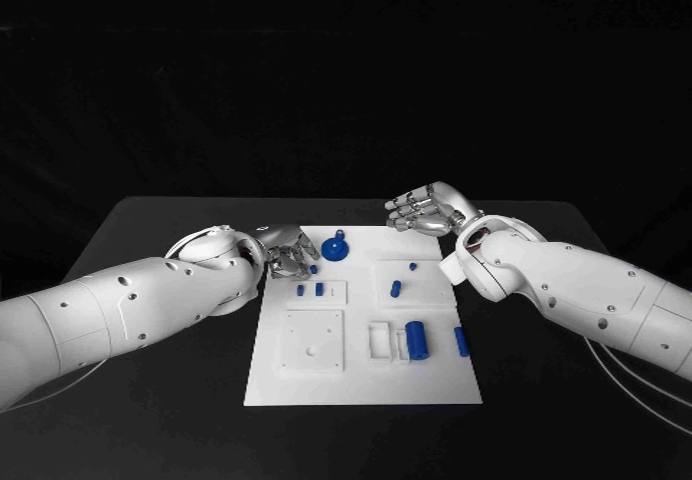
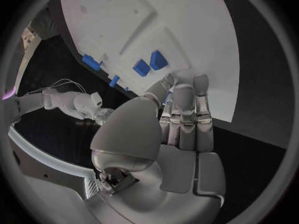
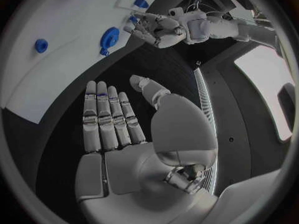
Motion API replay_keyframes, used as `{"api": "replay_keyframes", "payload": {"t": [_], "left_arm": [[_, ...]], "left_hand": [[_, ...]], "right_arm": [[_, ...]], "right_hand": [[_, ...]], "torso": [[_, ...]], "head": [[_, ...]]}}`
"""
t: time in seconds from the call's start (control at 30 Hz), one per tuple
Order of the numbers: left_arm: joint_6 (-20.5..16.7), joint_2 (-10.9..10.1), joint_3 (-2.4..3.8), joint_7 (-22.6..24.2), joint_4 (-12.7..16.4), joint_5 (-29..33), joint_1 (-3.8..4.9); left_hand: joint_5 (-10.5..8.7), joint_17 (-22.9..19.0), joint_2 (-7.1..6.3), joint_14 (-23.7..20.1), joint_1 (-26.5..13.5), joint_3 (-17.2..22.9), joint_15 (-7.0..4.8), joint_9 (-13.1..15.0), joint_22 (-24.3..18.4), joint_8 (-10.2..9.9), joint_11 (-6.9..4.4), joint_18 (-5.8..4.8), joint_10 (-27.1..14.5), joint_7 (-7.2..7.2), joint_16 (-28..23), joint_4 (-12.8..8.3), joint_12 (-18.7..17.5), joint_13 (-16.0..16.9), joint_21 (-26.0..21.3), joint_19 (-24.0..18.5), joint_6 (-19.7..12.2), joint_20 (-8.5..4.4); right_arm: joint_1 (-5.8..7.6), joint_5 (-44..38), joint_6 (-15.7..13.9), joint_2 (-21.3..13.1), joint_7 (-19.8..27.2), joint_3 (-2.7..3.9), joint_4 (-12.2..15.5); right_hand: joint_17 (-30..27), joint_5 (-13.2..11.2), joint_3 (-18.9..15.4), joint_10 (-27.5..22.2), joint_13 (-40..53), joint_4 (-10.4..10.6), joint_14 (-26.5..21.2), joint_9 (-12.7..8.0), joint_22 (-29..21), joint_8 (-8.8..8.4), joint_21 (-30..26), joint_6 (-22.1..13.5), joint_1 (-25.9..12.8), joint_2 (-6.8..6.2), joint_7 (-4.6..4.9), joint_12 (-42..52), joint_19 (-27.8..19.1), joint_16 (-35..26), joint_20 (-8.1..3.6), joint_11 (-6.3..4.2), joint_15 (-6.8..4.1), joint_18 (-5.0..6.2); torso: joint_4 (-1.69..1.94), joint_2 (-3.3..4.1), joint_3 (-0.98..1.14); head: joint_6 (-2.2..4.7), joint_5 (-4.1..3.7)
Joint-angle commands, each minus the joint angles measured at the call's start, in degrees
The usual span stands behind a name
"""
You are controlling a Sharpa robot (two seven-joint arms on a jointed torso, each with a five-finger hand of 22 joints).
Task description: Assemble the parts on the task board
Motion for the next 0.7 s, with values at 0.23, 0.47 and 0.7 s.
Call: {"api": "replay_keyframes", "payload": {"t": [0.23,0.47,0.7], "left_arm": [[-4.2,-2.2,0.77,1.6,-0.9,2.1,0.01],[-8.3,-5.2,2.26,6.1,-1.7,19.3,0.50],[-10.4,-8.5,2.74,12.5,0.3,39.8,1.35]], "left_hand": [[0.20,-1.9,-1.12,-3.1,0.2,1.9,0.64,0.2,1.1,0.4,0.71,0.99,-2.4,2.97,-4.4,-0.8,-0.2,0.0,-1.4,-1.8,7.4,1.04],[1.36,-6.3,-1.31,-5.7,-0.7,2.3,0.19,0.3,0.0,0.3,-0.22,-0.26,2.1,4.37,-14.8,-0.5,-0.3,0.0,-5.0,-5.8,12.2,0.88],[1.17,-11.9,-1.07,-7.3,-1.6,0.9,1.43,0.3,-5.3,0.3,0.09,-1.62,1.7,4.26,-30.1,1.0,-0.1,0.1,-12.7,-8.4,12.2,1.87]], "right_arm": [[0.00,-2.0,4.7,-0.4,0.2,0.02,-1.8],[0.17,-11.5,10.8,-1.2,-0.5,0.02,-3.2],[1.03,-23.4,15.6,-2.2,-3.0,0.02,-3.0]], "right_hand": [[0.0,-0.1,-0.6,2.1,-0.1,-0.6,3.0,0.2,0.1,0.02,1.1,4.5,0.1,0.43,-0.75,-0.2,2.6,0.0,-1.26,-0.85,-1.18,0.72],[1.5,-0.5,-3.6,7.2,0.1,-1.8,12.9,0.4,1.7,0.21,5.7,7.9,1.7,1.22,-1.80,-0.2,11.3,2.3,-5.01,-2.84,-5.06,1.28],[12.7,-0.6,-8.0,9.5,0.0,-3.3,19.8,0.2,7.3,-0.09,15.8,10.1,2.0,1.45,-2.77,-0.5,22.2,18.4,-10.40,-4.26,-9.11,0.77]], "torso": [[0.09,-0.12,0.05],[0.18,-0.14,0.14],[0.23,-0.16,-0.06]], "head": [[0.43,0.12],[1.41,-0.31],[2.00,-0.87]]}}
